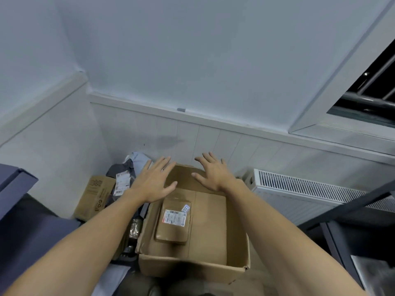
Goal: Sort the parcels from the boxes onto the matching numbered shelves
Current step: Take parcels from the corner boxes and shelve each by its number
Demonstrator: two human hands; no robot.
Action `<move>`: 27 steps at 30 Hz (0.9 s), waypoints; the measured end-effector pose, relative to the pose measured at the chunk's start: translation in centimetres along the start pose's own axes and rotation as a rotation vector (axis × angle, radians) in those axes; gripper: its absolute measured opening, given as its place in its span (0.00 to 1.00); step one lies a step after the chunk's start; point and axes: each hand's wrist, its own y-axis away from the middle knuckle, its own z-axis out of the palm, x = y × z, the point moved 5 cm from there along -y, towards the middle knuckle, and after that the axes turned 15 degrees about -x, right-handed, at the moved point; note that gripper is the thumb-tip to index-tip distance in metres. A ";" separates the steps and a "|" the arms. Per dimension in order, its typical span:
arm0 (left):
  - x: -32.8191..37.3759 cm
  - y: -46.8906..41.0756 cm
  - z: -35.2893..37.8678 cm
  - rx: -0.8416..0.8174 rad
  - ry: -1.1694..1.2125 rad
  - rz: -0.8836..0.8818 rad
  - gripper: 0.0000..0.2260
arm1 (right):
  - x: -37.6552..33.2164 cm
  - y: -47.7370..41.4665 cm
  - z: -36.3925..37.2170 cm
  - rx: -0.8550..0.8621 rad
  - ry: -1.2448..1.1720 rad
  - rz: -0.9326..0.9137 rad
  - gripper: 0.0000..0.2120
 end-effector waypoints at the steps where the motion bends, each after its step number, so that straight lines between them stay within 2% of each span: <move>1: -0.1 -0.1 0.3 -0.006 0.007 0.003 0.40 | 0.0 -0.1 0.2 -0.004 -0.002 -0.005 0.30; 8: -1.8 -2.2 7.1 -0.167 0.058 0.008 0.39 | 1.8 -5.3 6.1 -0.142 -0.089 0.022 0.31; 18: -2.4 -3.4 18.4 -0.383 0.168 -0.090 0.40 | 6.2 -10.0 17.8 -0.342 -0.207 0.007 0.31; 27: -3.2 -4.5 29.9 -0.571 0.279 -0.213 0.41 | 9.4 -14.9 28.7 -0.528 -0.173 -0.021 0.35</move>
